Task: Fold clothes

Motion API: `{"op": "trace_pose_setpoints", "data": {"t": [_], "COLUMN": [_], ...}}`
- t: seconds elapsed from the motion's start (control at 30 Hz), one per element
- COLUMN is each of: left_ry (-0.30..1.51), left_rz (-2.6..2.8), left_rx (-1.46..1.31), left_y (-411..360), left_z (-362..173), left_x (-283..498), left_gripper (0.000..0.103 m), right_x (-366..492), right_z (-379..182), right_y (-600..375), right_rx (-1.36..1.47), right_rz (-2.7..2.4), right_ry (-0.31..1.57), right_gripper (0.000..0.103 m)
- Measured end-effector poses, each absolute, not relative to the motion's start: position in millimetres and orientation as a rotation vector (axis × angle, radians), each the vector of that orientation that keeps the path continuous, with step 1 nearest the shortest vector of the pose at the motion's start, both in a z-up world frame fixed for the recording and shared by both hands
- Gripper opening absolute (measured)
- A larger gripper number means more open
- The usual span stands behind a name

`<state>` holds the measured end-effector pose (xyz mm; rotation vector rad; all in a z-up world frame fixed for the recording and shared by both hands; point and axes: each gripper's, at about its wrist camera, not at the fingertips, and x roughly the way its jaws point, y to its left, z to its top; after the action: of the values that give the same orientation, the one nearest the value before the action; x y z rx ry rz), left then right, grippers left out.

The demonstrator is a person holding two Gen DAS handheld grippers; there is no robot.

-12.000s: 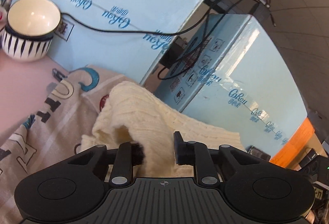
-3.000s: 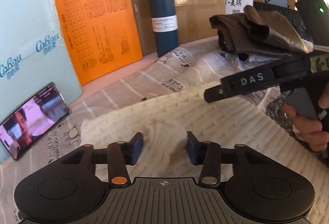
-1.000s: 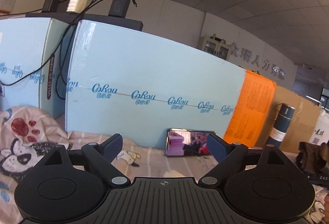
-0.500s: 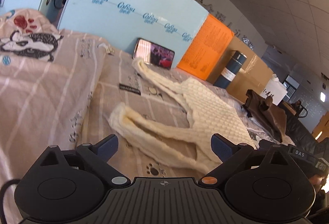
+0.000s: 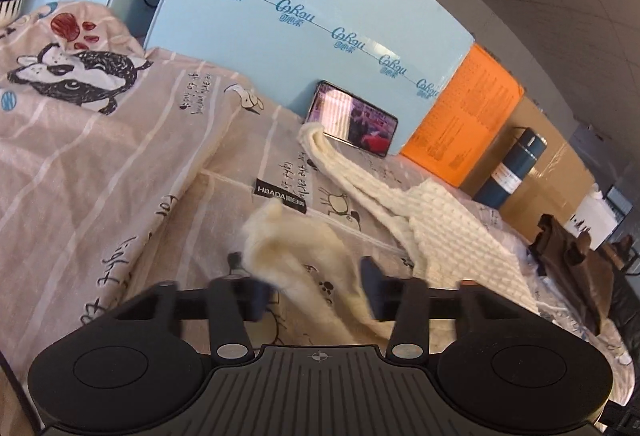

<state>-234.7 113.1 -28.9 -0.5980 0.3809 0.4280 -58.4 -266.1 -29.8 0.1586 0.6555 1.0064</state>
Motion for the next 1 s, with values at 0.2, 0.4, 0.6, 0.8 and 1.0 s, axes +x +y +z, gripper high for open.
{"op": "trace_pose_setpoints", "data": {"t": [0.2, 0.4, 0.6, 0.8, 1.0], "left_ry": [0.198, 0.282, 0.374, 0.310, 0.250], "left_rz": [0.134, -0.165, -0.261, -0.232, -0.139], "left_rx": [-0.252, 0.109, 0.416, 0.478, 0.226], "left_y": [62, -7, -55, -51, 1], "left_z": [7, 7, -12, -7, 14], "left_x": [-228, -210, -199, -223, -244], "left_gripper": [0.019, 0.020, 0.043, 0.086, 0.093], "right_x": [-52, -43, -47, -52, -58], "right_z": [-26, -21, -20, -19, -14], "right_y": [-276, -296, -291, -285, -272], "right_rx": [0.207, 0.401, 0.355, 0.292, 0.188], "right_rz": [0.991, 1.018, 1.033, 1.028, 1.042], "right_ry": [0.623, 0.562, 0.552, 0.532, 0.491], "right_gripper": [0.075, 0.075, 0.075, 0.075, 0.078]}}
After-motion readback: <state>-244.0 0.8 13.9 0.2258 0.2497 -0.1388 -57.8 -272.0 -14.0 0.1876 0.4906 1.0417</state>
